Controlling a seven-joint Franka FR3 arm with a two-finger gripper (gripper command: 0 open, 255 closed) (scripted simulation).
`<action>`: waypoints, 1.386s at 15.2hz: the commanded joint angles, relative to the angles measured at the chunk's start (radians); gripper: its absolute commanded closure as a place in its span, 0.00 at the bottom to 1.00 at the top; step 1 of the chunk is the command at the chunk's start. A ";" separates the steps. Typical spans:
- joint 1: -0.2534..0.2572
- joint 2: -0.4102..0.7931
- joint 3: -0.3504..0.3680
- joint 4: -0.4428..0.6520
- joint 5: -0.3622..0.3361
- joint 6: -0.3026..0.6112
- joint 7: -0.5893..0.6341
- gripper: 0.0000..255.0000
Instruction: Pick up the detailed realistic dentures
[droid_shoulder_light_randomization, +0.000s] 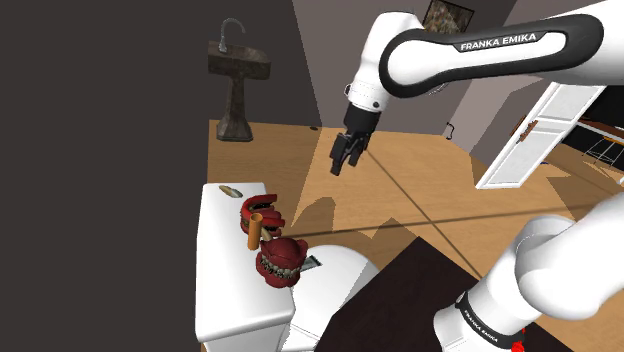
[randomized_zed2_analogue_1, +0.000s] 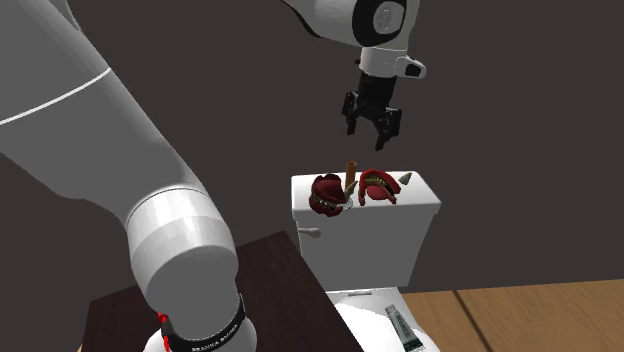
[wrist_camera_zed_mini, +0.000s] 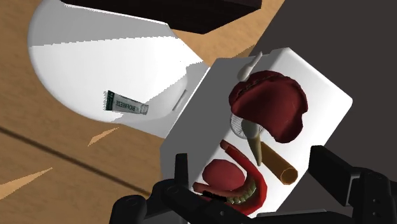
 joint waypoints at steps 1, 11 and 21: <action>0.017 0.076 0.018 0.023 0.011 0.032 -0.003 0.00; 0.083 0.431 0.086 0.185 0.028 0.117 -0.036 0.00; 0.147 0.719 0.127 0.353 0.011 0.155 -0.053 0.00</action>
